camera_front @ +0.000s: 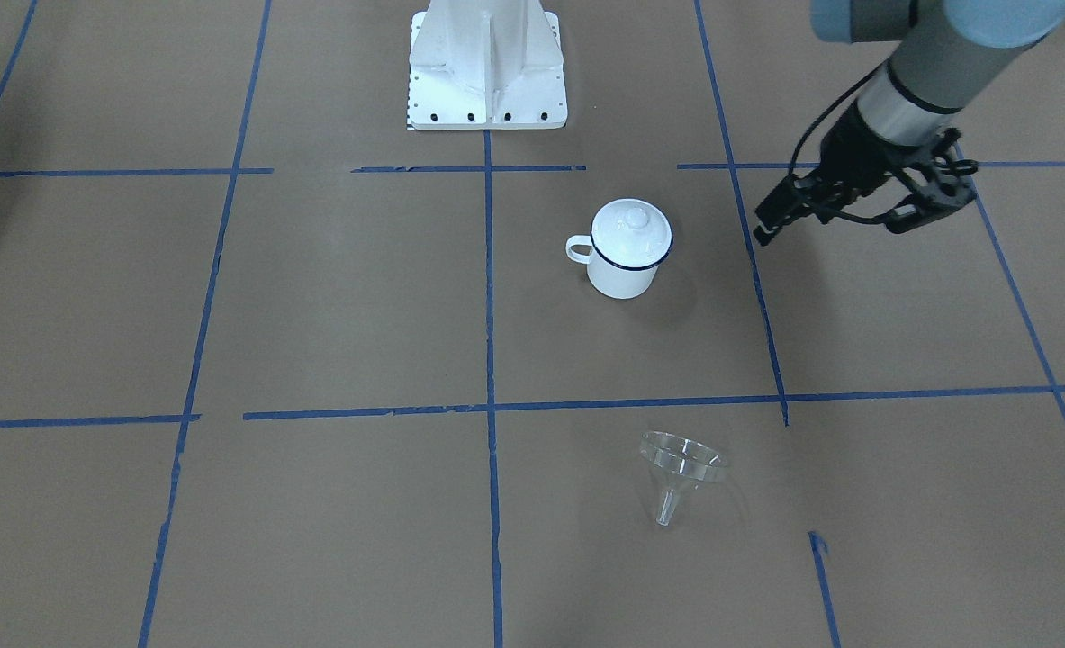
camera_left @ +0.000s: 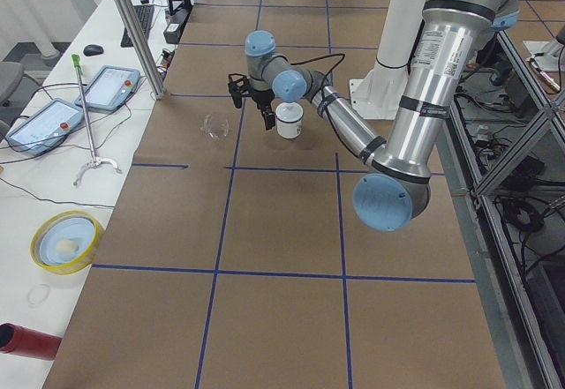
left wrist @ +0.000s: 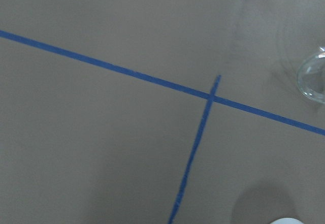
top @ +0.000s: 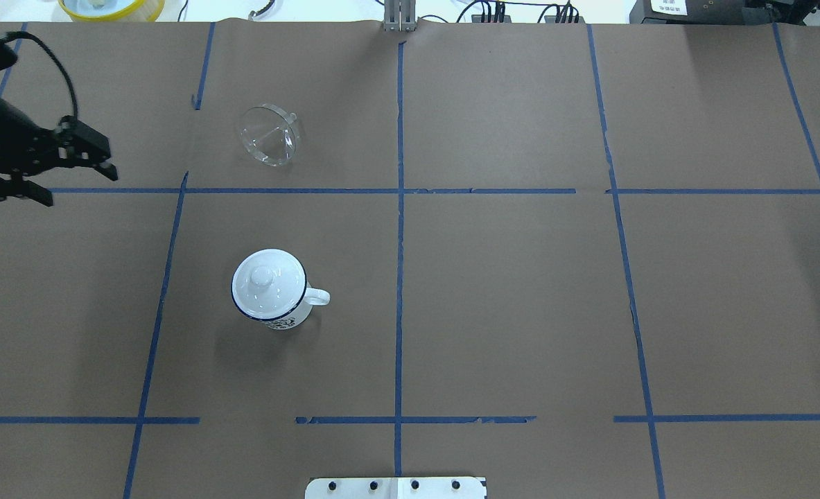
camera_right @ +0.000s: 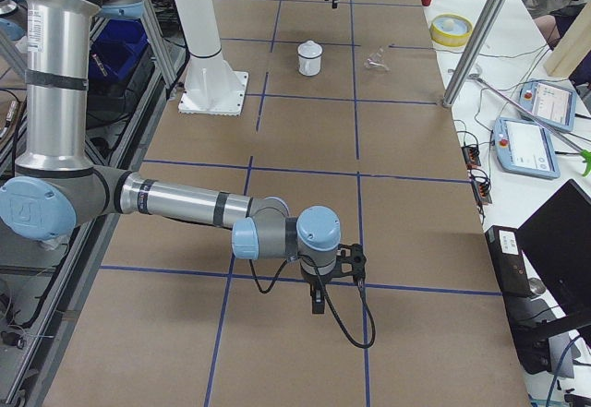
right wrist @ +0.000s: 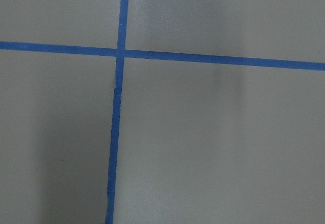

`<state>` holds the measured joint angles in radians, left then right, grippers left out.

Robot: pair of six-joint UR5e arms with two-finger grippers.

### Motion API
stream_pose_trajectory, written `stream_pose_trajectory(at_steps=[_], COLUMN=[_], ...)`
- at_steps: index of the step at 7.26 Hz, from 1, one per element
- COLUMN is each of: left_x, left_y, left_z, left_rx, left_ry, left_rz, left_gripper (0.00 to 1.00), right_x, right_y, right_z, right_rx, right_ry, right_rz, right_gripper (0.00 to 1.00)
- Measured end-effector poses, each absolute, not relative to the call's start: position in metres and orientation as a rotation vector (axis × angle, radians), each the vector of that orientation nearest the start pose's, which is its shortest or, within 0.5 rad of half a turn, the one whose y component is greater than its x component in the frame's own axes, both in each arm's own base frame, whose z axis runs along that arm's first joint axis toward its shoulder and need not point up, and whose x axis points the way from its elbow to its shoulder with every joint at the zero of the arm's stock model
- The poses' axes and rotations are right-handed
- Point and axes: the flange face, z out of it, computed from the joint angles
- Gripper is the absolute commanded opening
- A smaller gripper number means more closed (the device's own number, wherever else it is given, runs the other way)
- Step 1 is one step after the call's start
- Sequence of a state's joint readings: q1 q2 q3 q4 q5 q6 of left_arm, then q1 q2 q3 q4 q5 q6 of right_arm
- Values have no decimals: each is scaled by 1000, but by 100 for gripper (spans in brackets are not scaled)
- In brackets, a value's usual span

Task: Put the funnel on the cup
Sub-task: 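Move the left gripper over the white lid on the mug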

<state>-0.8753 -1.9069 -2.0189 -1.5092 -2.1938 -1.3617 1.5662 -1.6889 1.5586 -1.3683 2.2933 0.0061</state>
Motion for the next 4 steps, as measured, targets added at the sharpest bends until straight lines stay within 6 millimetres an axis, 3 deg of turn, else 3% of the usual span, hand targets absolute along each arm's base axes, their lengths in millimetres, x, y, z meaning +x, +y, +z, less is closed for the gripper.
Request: stream_pose_trajectory(at_steps=[2, 4], left_x=[359, 398], left_y=[-445, -421], left_z=[240, 227], left_rx=[-170, -180], left_ry=[843, 807], left_rz=[-426, -456], left_gripper=[100, 93], right_x=[65, 65], right_y=[-444, -444], right_z=[703, 703], right_rx=[65, 65], right_ry=[-723, -723], right_rz=[-25, -25], right_gripper=[100, 100])
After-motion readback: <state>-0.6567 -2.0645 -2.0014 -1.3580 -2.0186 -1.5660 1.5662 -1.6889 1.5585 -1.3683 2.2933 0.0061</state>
